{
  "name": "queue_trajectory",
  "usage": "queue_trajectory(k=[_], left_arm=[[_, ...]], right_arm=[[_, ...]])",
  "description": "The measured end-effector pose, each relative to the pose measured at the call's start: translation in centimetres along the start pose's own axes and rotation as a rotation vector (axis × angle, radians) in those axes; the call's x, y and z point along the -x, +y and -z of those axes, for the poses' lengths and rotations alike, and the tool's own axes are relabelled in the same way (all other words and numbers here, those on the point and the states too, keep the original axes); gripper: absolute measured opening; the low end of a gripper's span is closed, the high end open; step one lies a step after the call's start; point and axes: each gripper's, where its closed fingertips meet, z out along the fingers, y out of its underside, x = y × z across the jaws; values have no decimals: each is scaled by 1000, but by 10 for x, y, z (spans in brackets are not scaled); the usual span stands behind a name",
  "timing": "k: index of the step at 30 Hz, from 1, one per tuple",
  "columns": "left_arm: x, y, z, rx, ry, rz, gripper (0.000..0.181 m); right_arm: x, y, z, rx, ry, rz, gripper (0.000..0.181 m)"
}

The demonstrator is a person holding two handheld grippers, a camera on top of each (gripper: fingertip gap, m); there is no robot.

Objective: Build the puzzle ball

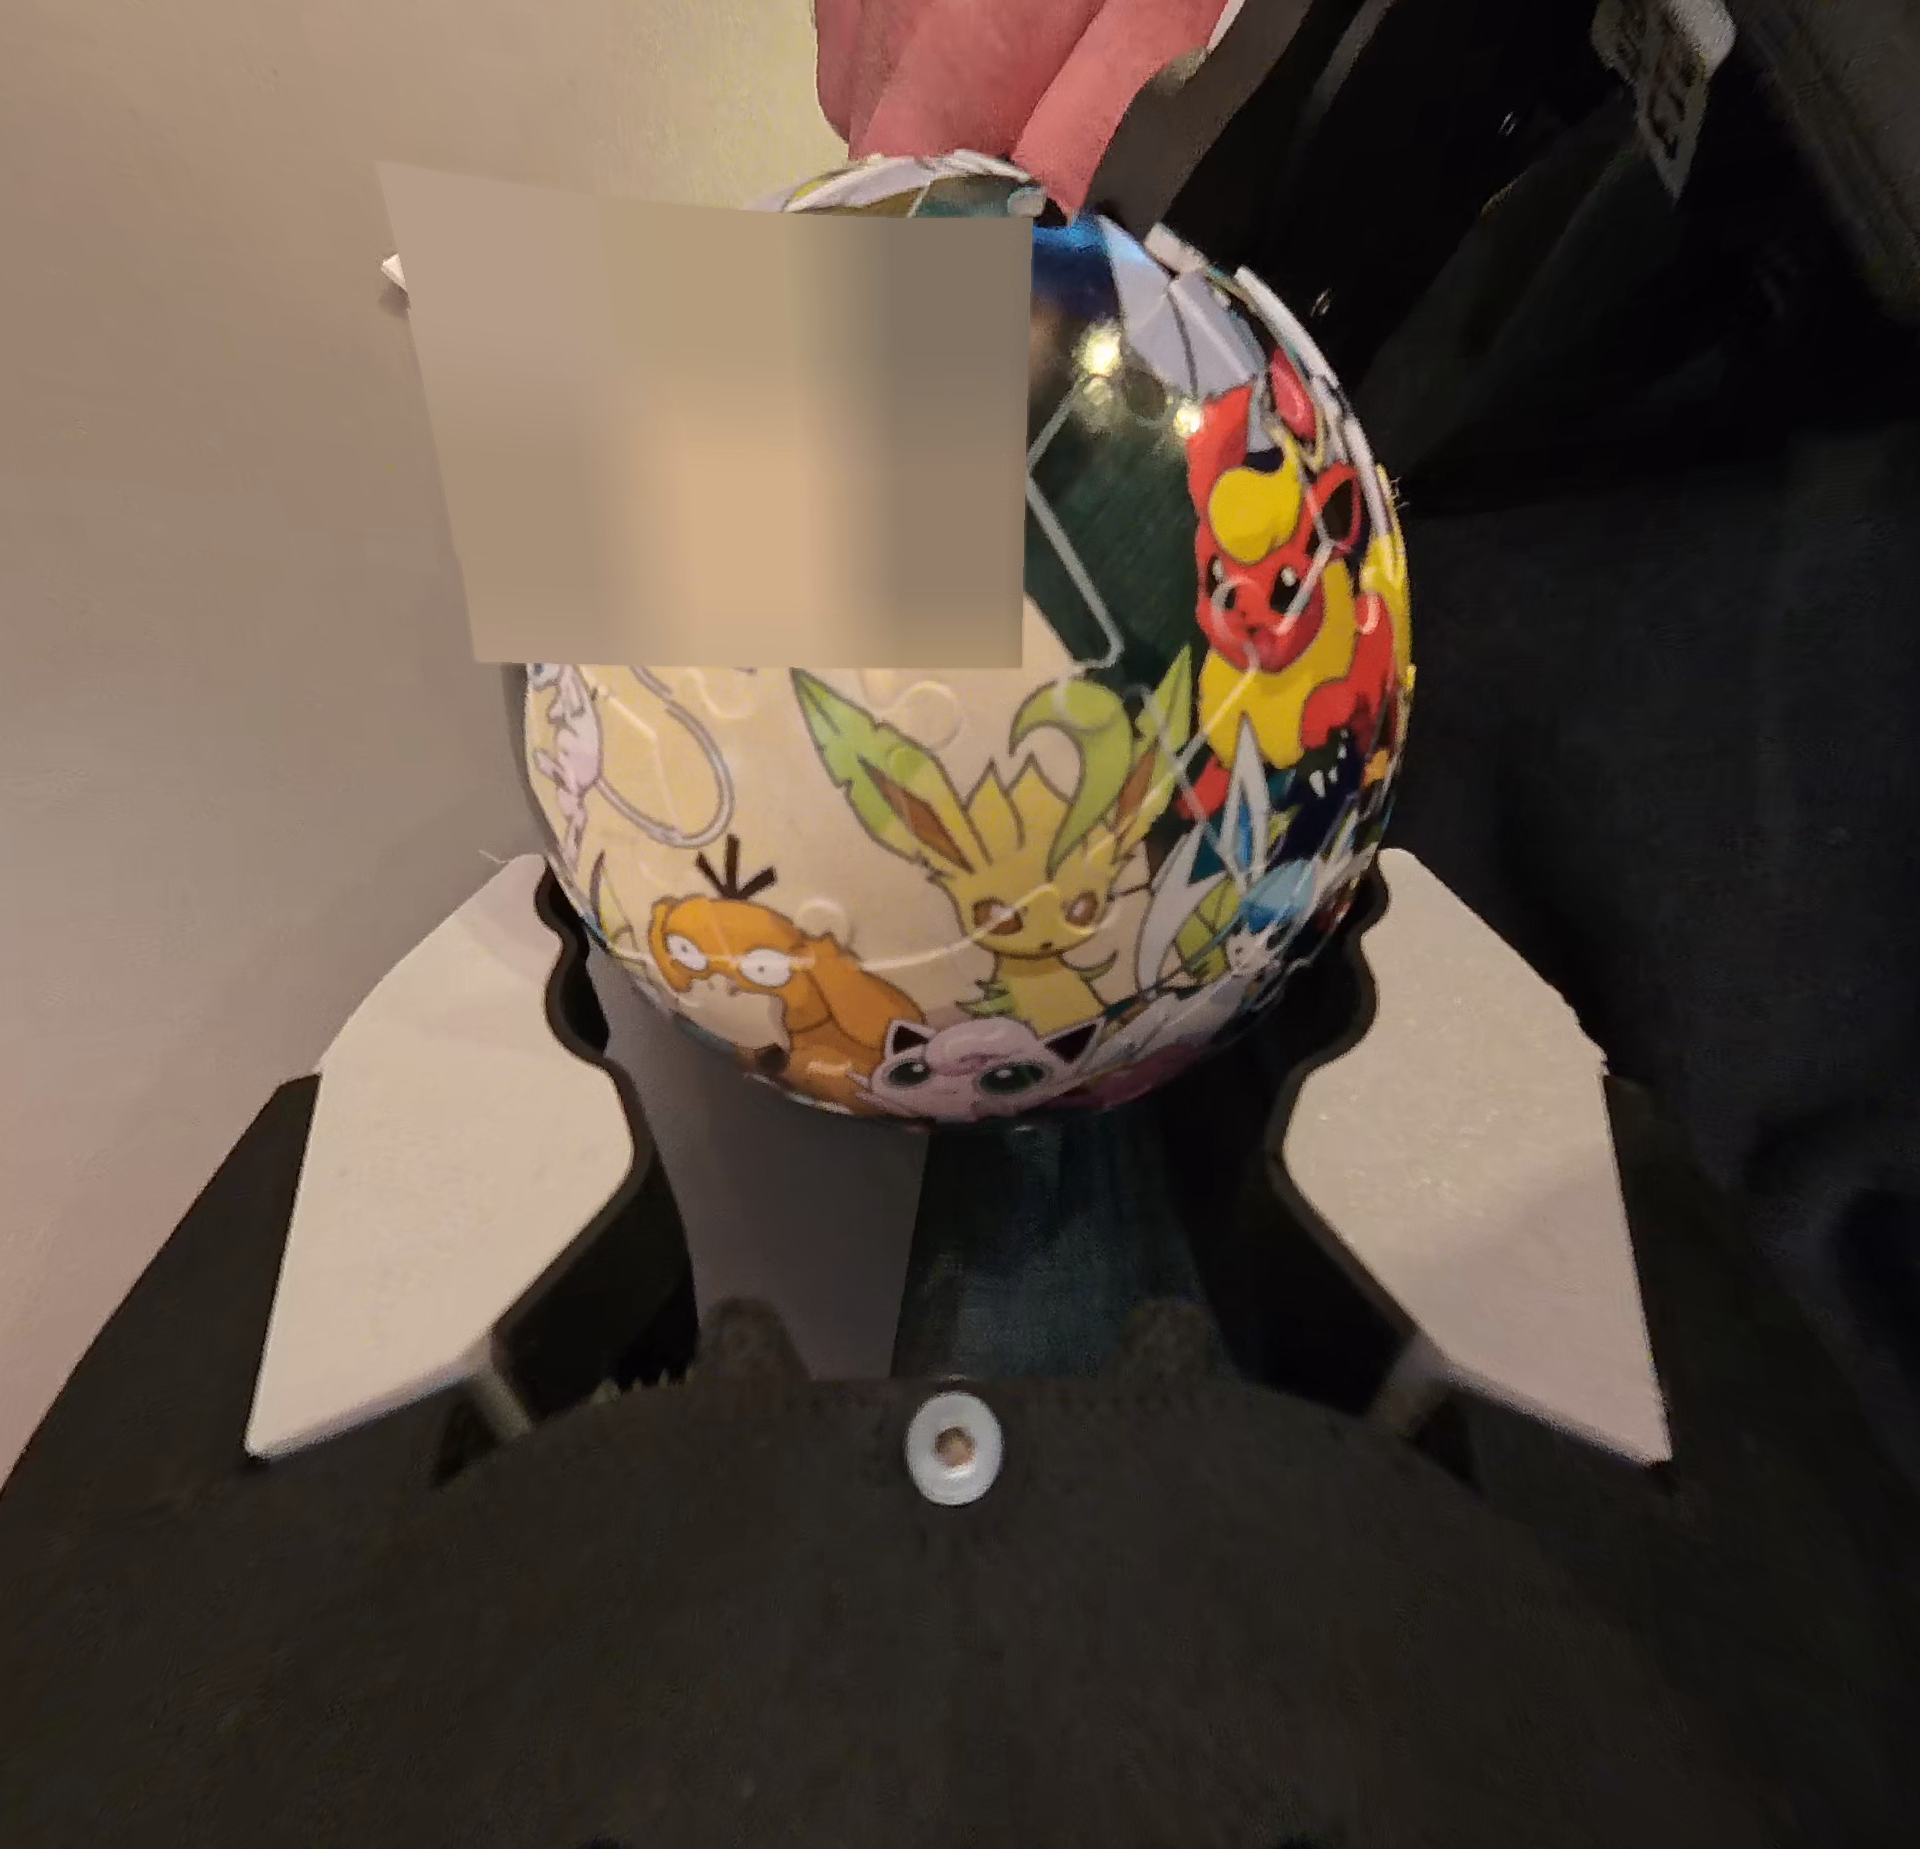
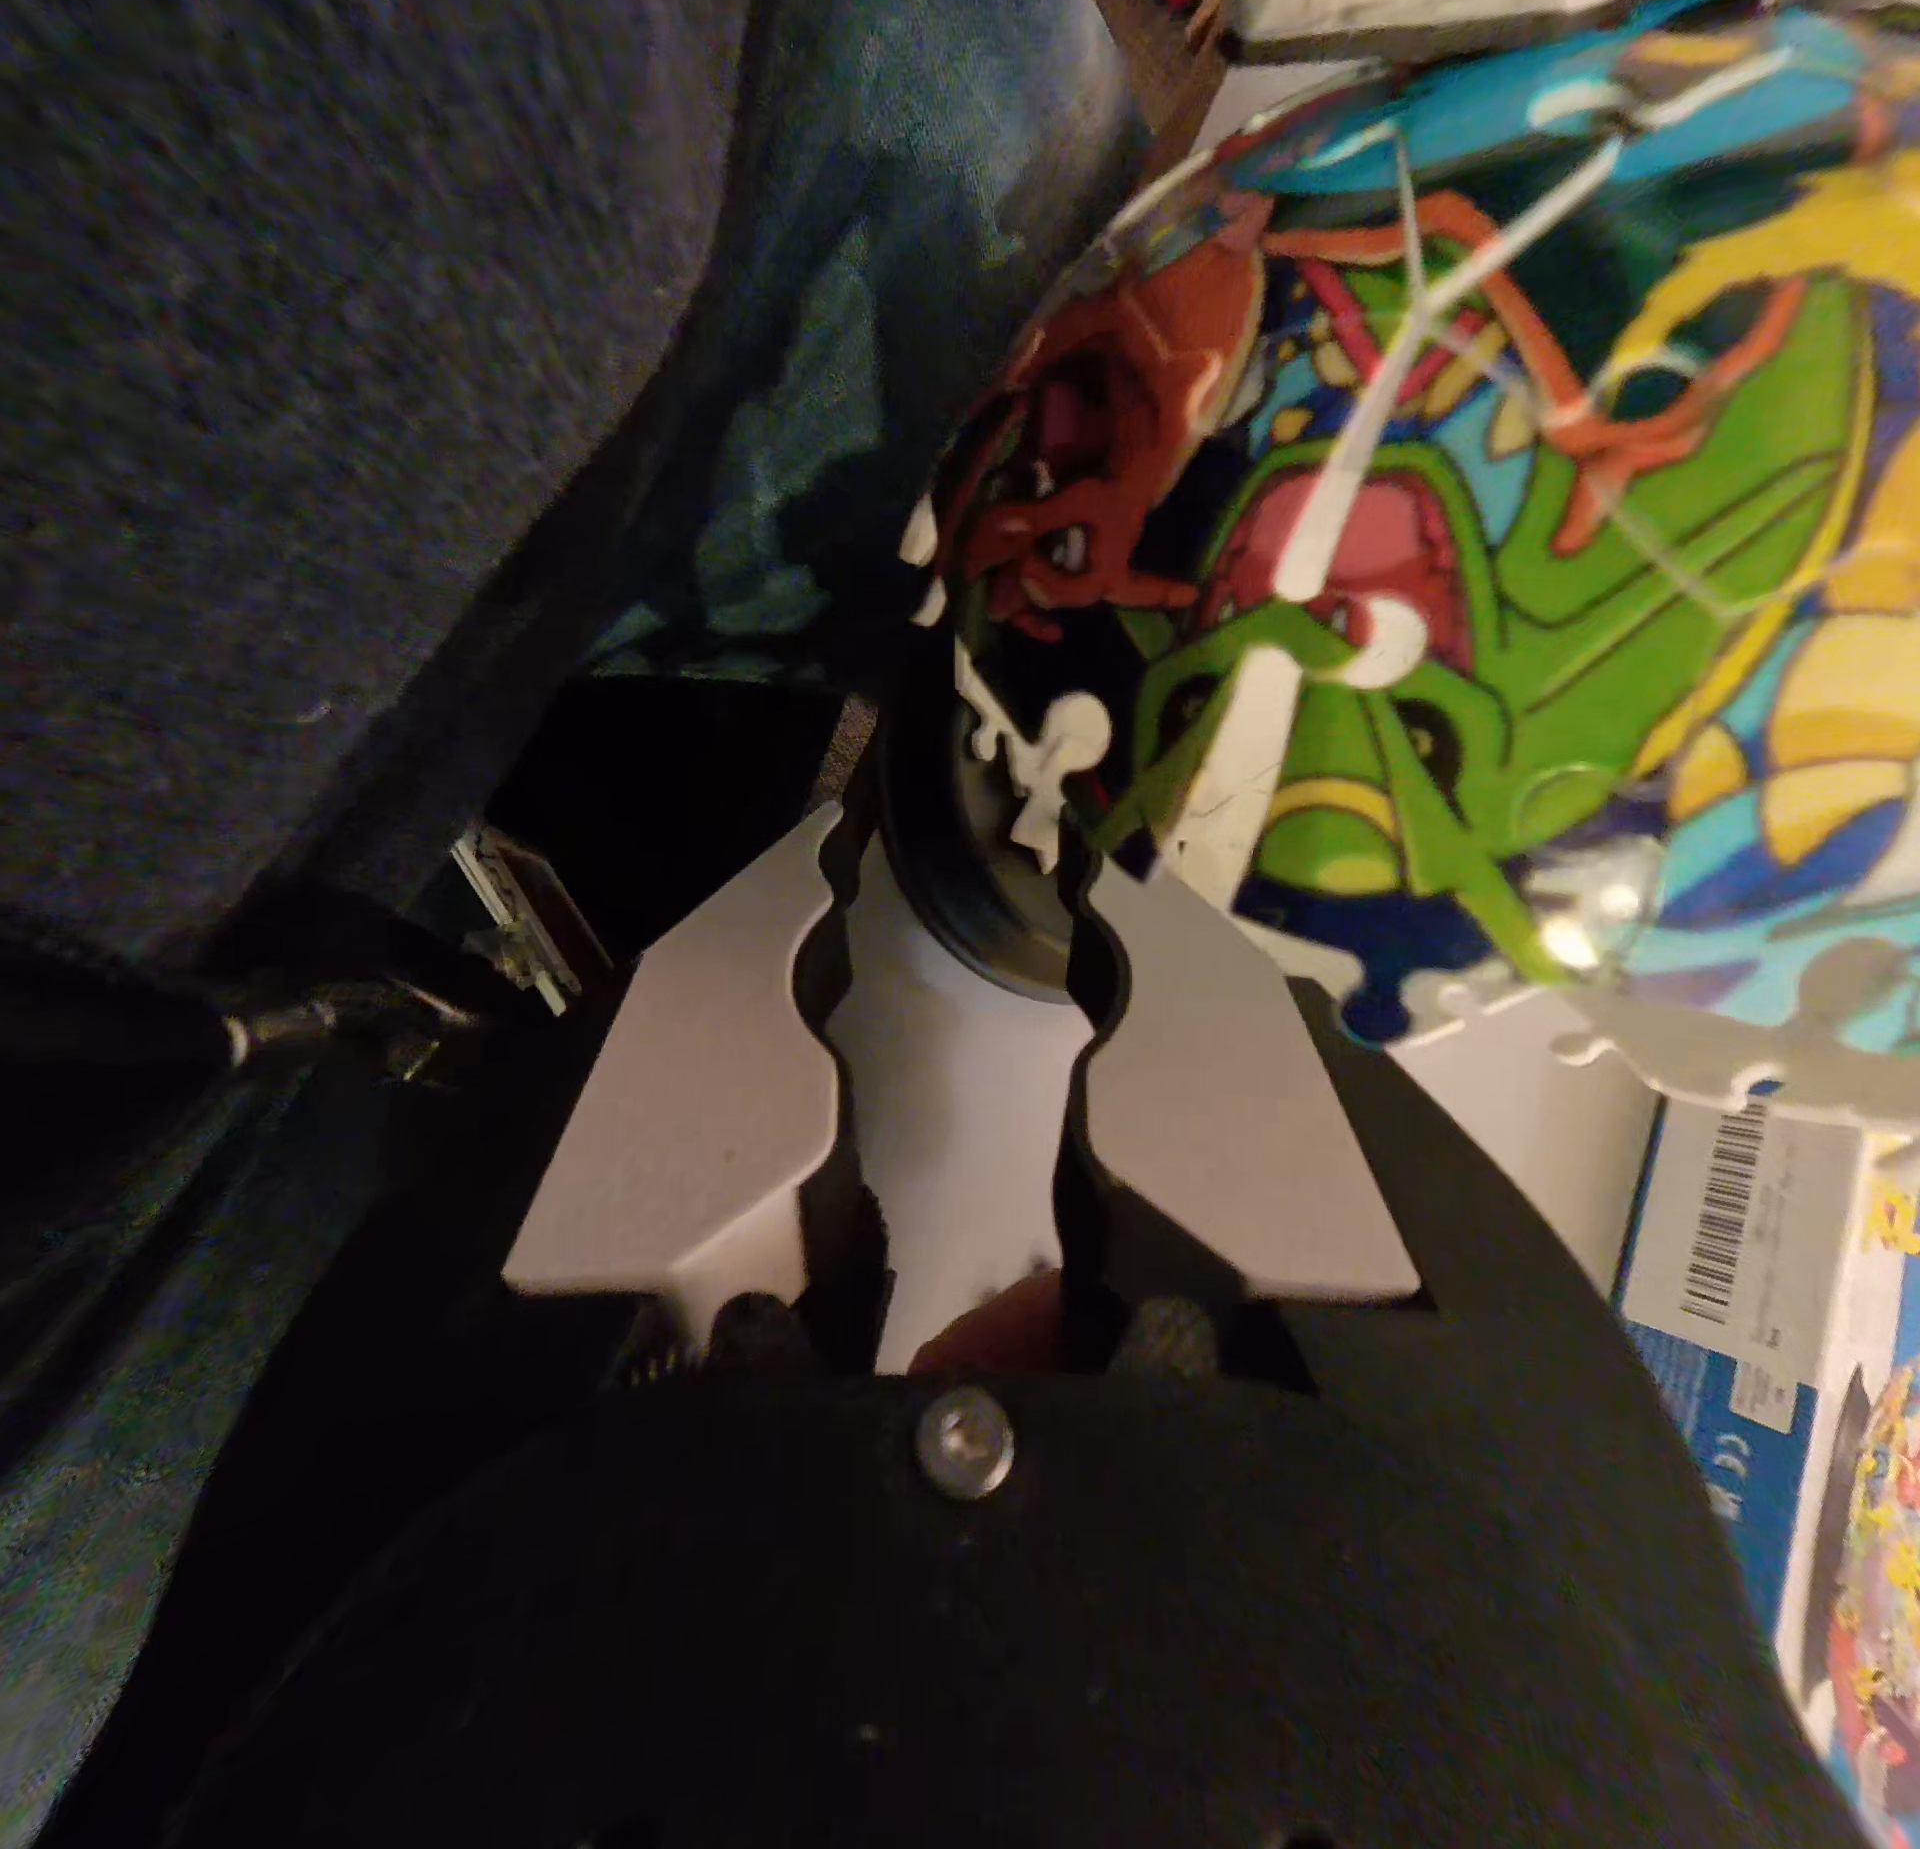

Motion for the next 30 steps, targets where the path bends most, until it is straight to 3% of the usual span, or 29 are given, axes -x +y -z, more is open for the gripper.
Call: queue_trajectory(k=[12, 30], left_arm=[[0, -3, -2, 3, 8, -9, 134], [-3, -3, -4, 2, 6, -9, 133]], right_arm=[[-5, 4, 14, -36, -5, -56, 9], [-13, 6, 26, -67, 66, 8, 0]])
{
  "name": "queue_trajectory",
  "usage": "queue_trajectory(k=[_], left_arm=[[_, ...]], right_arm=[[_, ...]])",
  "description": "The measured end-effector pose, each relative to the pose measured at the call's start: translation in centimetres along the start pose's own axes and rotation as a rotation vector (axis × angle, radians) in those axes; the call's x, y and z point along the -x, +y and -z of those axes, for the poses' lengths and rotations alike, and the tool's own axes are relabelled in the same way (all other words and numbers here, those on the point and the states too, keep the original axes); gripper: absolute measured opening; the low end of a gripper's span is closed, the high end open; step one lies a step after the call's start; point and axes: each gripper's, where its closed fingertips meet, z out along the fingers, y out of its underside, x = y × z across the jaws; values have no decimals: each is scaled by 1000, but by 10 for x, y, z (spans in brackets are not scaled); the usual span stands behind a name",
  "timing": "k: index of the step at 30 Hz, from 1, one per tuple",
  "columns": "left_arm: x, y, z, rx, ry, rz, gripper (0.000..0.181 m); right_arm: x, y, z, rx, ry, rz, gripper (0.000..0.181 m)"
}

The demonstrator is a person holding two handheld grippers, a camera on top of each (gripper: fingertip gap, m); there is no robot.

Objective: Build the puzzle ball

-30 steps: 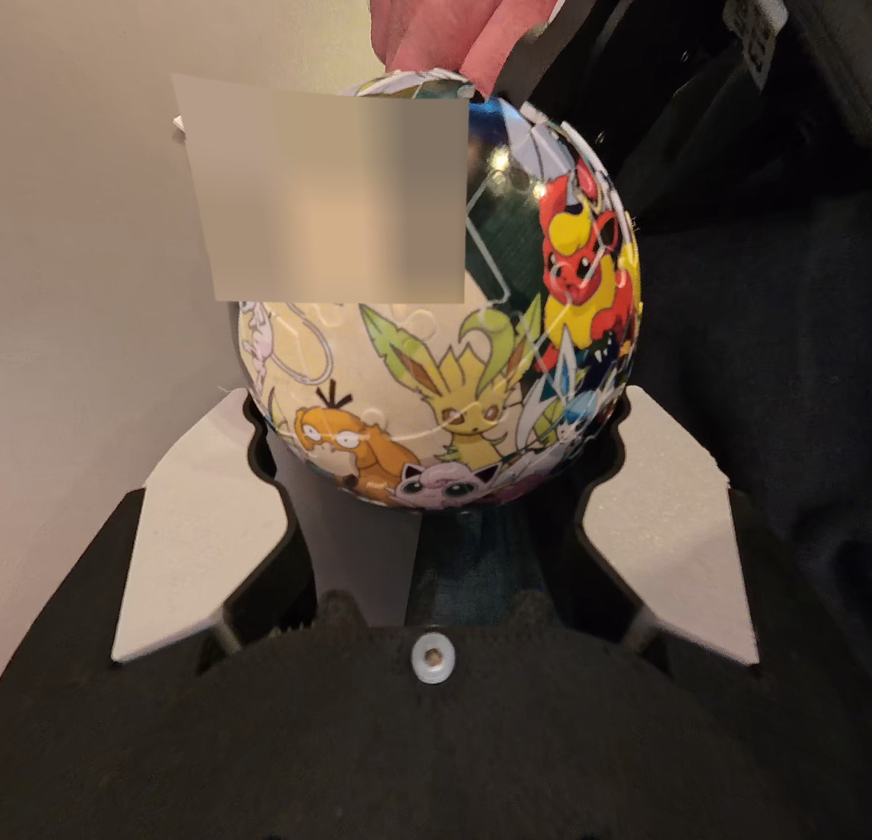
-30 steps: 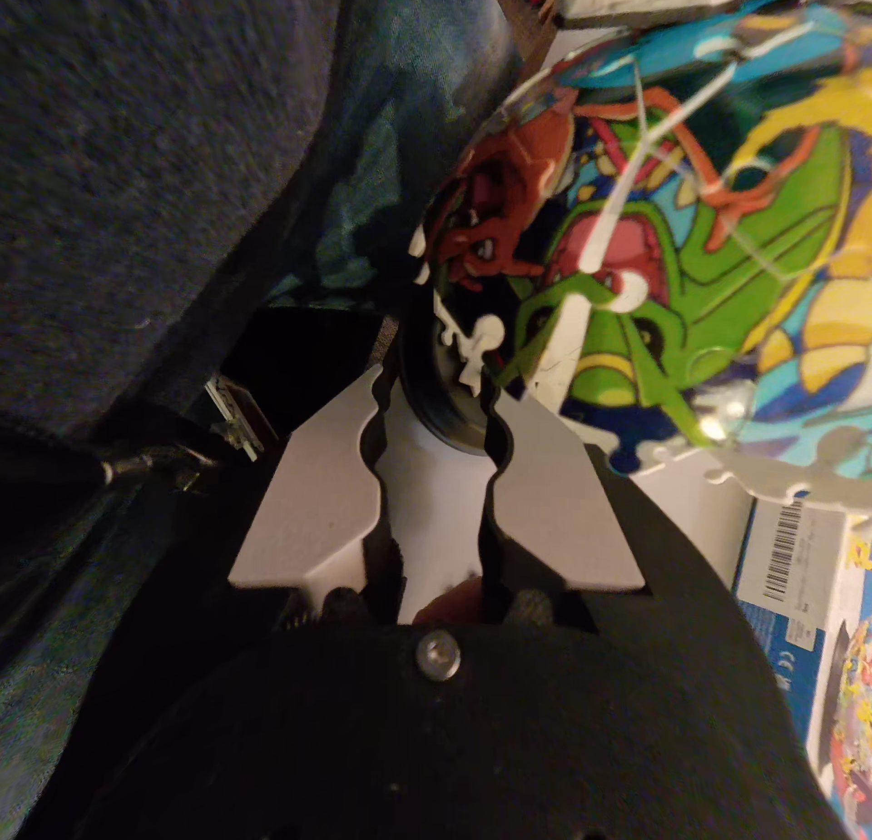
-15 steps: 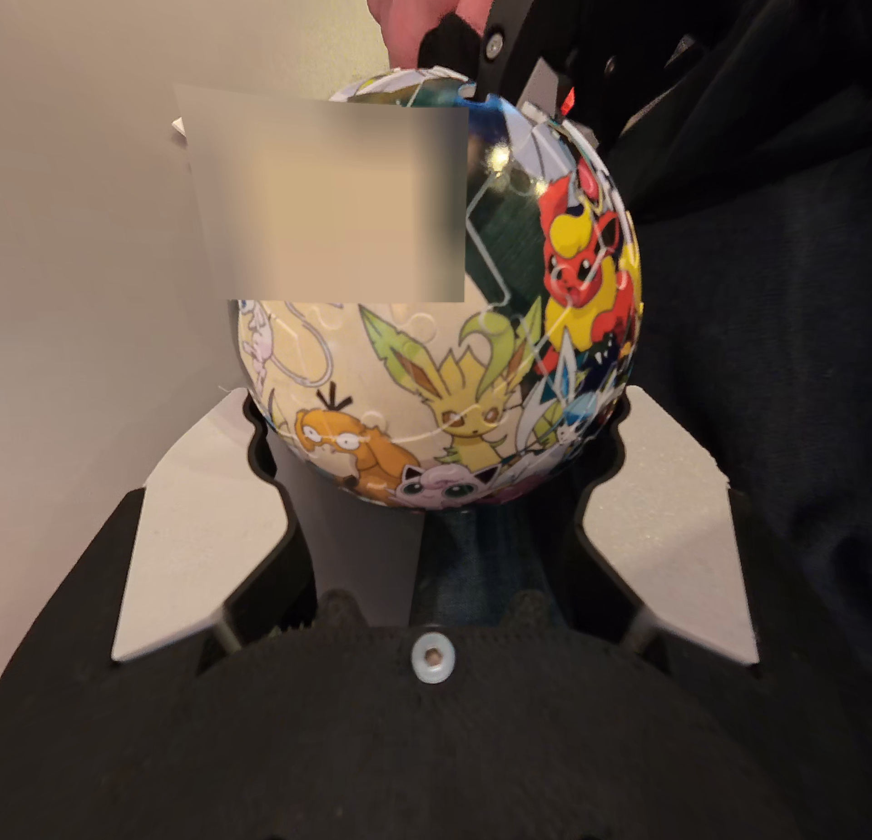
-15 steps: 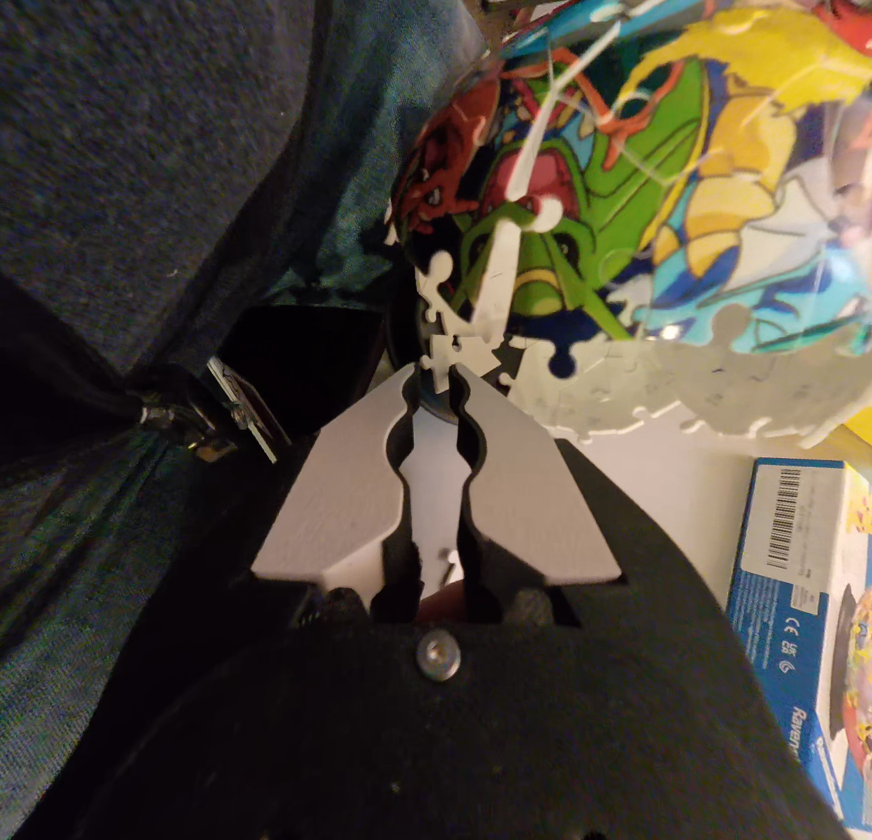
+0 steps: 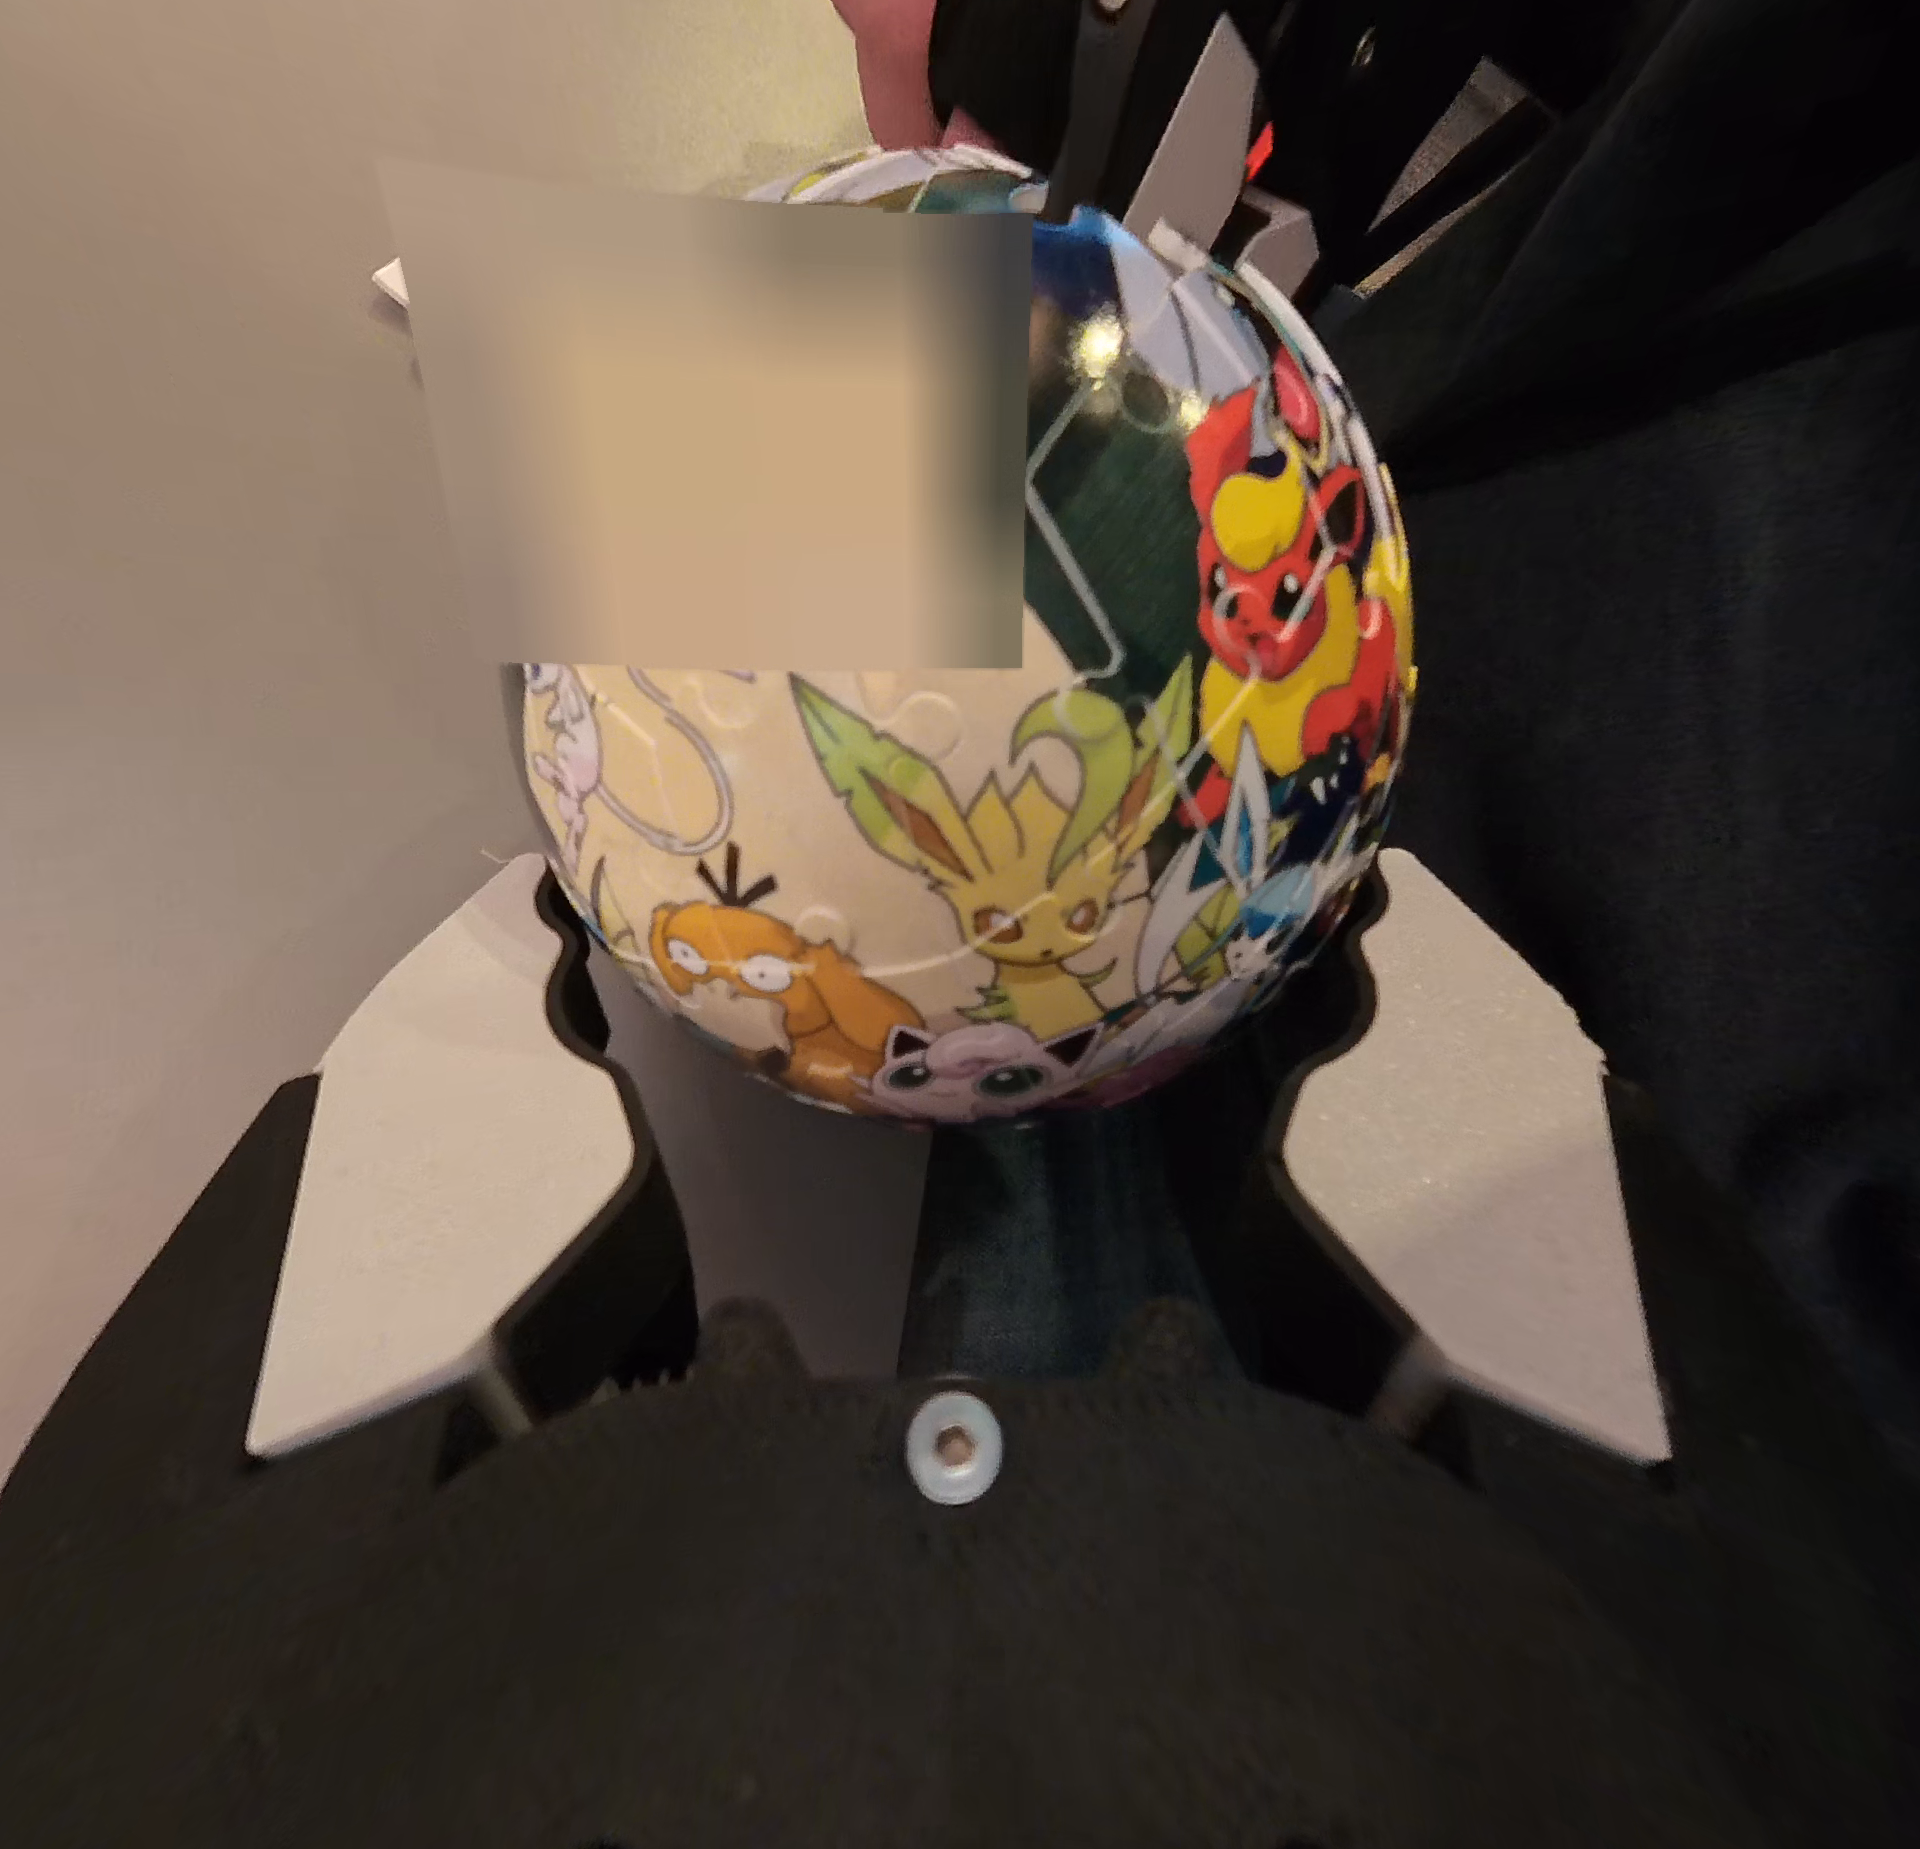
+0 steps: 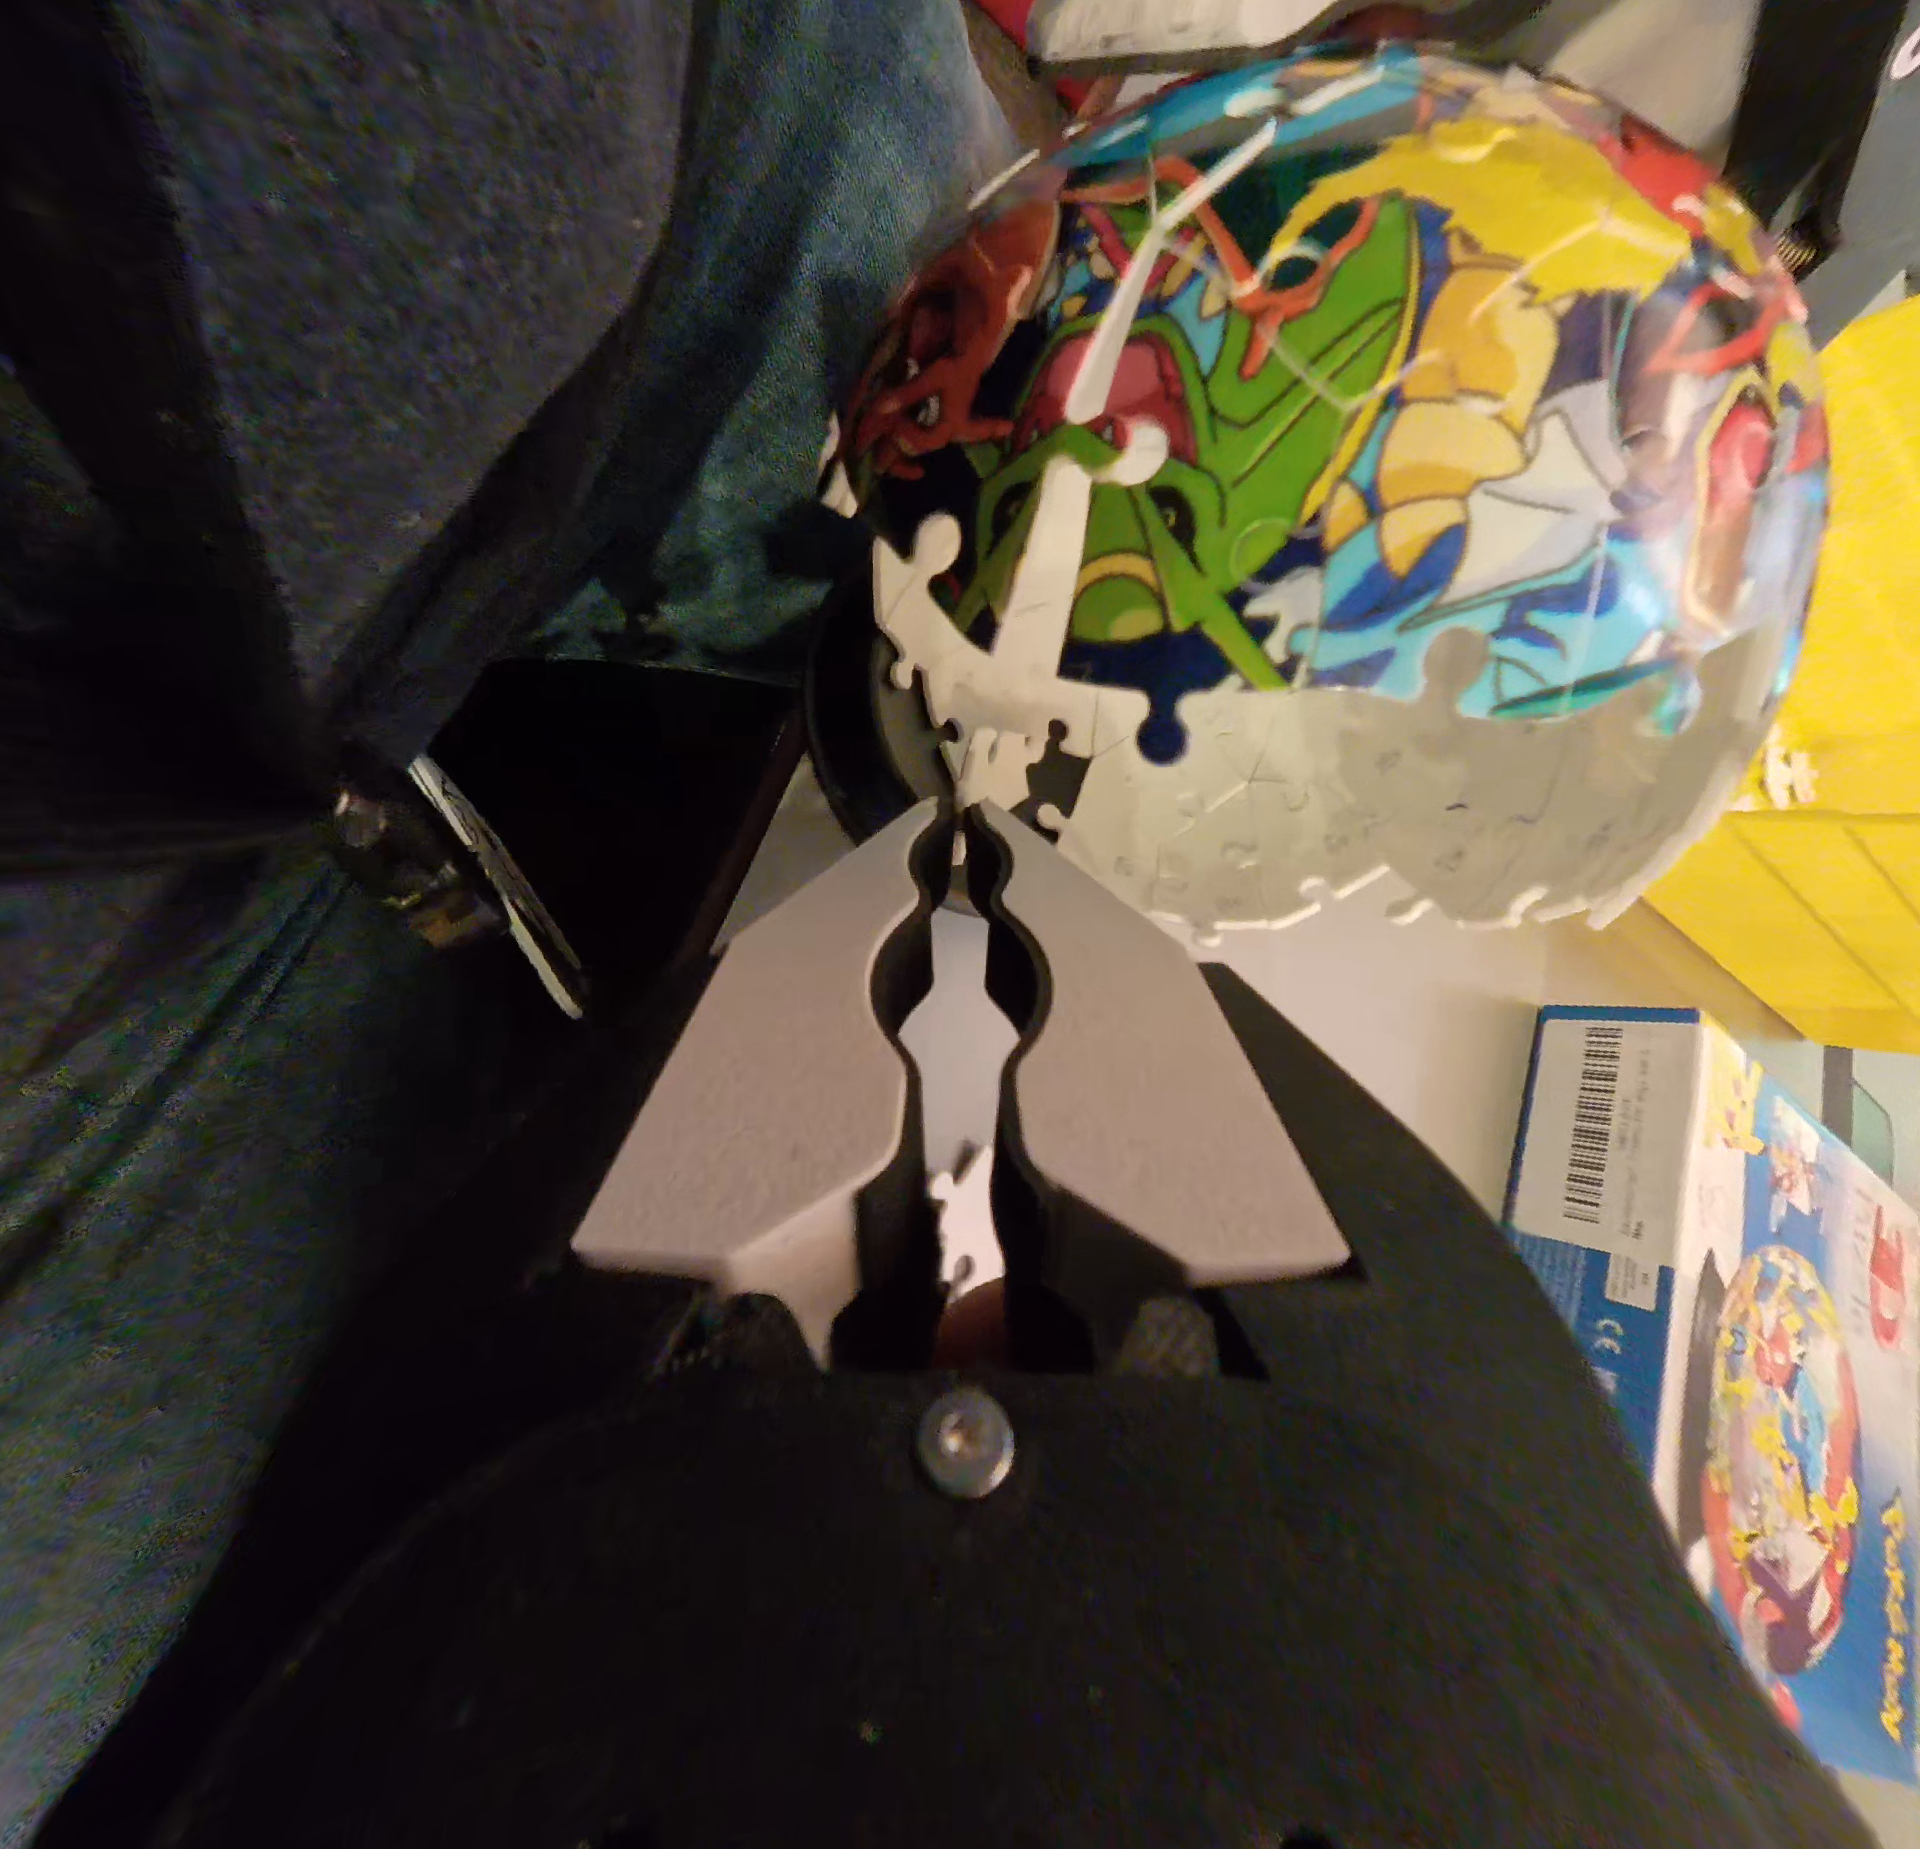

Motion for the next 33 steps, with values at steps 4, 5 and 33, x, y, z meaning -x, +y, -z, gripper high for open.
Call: queue_trajectory(k=[4, 5, 33], left_arm=[[0, 0, -1, 4, 1, 0, 133], [0, 0, -1, 5, 0, -2, 134], [1, -4, 1, 39, 25, -18, 133]], right_arm=[[-6, -3, 3, -15, 24, 59, 0], [-9, -5, 5, -23, 34, 77, 0], [-14, 12, -16, 85, -61, 623, 1]])
